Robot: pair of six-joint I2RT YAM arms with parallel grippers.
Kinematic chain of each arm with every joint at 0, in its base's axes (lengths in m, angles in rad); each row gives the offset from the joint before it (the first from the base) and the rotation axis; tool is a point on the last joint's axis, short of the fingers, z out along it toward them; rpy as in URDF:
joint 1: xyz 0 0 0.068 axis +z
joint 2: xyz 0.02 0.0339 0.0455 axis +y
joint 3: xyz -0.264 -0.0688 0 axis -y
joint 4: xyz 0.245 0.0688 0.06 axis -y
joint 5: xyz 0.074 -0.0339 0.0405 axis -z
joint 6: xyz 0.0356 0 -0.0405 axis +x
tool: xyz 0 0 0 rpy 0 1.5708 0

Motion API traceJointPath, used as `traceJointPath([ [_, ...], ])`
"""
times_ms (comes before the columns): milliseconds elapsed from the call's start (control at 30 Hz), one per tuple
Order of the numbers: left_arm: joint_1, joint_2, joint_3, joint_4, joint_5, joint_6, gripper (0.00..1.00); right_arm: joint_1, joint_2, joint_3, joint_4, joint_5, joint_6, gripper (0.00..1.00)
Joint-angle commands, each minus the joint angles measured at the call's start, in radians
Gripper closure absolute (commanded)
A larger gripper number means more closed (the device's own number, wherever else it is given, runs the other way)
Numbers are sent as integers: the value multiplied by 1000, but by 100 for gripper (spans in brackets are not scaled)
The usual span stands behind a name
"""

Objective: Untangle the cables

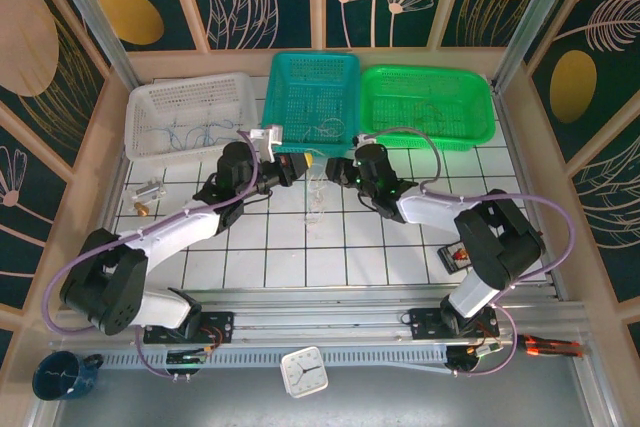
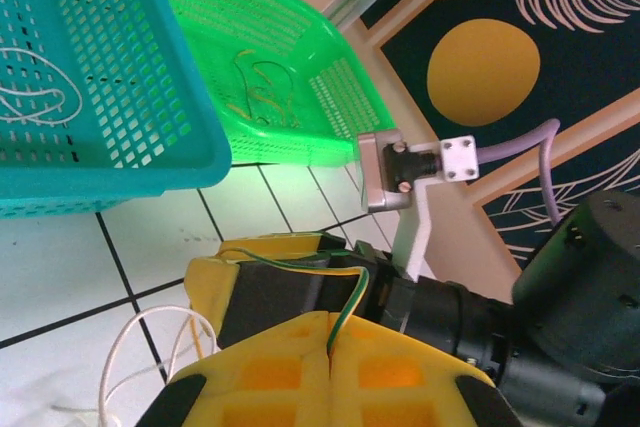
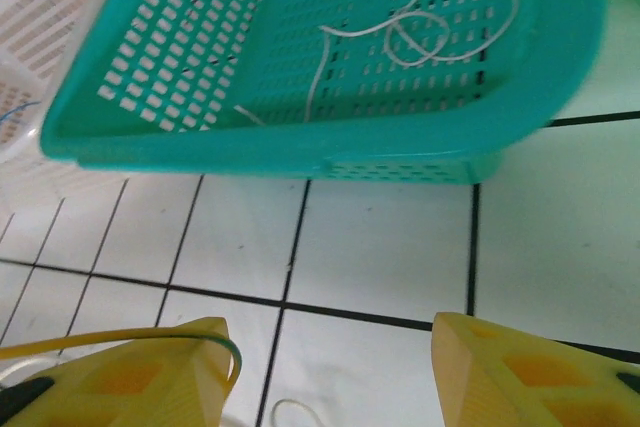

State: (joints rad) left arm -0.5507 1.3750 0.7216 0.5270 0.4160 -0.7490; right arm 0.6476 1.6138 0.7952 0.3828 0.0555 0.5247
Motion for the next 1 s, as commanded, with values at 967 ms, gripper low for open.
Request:
traceJointPath([
  [967,0,-65,-51,103,17,-63,100,4,-494,-197,-76,-19,32,40],
])
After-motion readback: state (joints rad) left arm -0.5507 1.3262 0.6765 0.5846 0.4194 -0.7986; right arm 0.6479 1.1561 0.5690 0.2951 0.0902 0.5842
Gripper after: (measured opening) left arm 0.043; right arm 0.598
